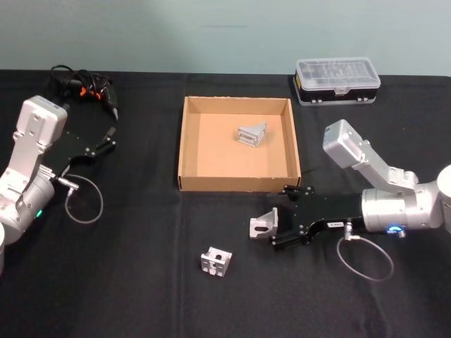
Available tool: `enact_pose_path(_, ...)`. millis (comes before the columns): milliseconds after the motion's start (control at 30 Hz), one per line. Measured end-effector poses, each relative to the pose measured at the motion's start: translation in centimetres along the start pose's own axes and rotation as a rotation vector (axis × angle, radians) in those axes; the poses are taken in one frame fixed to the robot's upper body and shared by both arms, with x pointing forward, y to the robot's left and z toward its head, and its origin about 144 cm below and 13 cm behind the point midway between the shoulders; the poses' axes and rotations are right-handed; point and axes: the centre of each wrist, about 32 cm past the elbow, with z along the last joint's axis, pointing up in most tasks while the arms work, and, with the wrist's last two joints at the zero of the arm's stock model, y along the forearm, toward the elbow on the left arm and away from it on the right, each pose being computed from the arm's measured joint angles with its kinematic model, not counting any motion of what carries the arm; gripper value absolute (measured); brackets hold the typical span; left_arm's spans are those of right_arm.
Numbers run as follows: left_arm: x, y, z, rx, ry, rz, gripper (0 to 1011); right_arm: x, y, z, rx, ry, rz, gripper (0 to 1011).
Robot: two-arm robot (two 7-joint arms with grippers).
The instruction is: Use one hand to pick up the angle iron from the table and place it into the box.
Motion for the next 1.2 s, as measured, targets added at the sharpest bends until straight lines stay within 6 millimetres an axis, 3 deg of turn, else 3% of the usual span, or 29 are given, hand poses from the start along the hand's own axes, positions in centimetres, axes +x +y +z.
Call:
enact_pose_path(433,0.0,0.0,0.0,0.000,0.000,0.000,1011,1.0,1.7,0.0,-0.048,-0.014,0.013,1003)
enact_pose_path(800,0.0,0.0,0.0,0.000,0.000,0.000,1011,1.0,1.8,0.1,-0.058,-0.014,0.010,990)
enact_pose_path(1167,0.0,0.0,0.0,0.000,0.000,0.000,1011,1.0,1.8,0.1,-0.054,-0.014,0.009,724)
enact_pose_path(1200,0.0,0.0,0.0,0.000,0.000,0.000,1011,1.0,1.8,0.1,-0.054,-0.014,0.009,664)
